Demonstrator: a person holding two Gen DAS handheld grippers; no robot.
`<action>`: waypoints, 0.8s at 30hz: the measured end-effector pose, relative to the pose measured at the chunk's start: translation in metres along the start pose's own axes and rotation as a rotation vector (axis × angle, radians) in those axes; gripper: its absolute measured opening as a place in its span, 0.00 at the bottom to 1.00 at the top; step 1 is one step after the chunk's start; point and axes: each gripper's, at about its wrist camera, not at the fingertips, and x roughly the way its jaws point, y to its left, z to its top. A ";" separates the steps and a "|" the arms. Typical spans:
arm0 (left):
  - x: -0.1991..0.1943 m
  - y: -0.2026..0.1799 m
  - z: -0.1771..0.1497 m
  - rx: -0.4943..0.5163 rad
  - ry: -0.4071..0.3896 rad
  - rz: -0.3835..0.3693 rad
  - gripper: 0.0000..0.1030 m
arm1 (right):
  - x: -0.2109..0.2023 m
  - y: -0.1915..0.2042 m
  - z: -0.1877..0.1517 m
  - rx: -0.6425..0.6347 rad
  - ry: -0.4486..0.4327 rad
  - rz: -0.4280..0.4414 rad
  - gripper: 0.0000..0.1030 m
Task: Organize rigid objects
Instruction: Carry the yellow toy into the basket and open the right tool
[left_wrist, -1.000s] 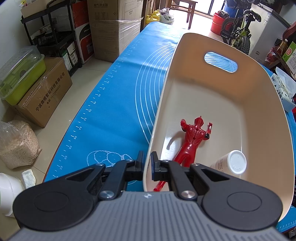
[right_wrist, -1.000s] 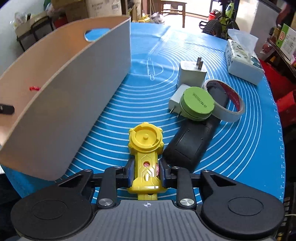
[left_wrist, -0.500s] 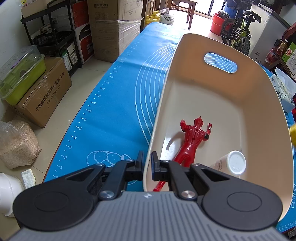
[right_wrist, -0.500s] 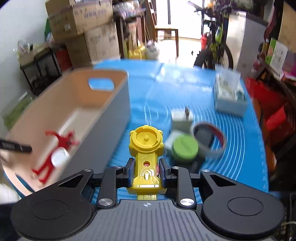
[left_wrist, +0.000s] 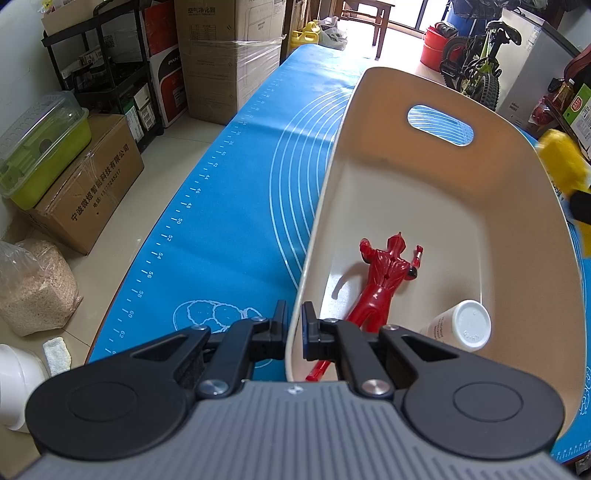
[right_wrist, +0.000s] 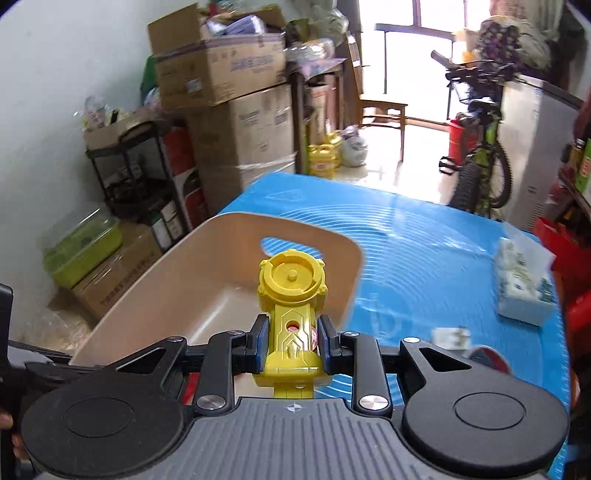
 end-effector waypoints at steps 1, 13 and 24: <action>0.000 0.000 0.000 0.000 0.000 0.000 0.09 | 0.006 0.007 0.001 -0.006 0.016 0.004 0.35; 0.000 -0.001 0.000 0.001 0.000 0.001 0.09 | 0.072 0.058 -0.017 -0.070 0.253 0.024 0.35; 0.000 -0.001 0.001 0.000 0.000 0.000 0.09 | 0.074 0.055 -0.021 -0.044 0.274 0.033 0.49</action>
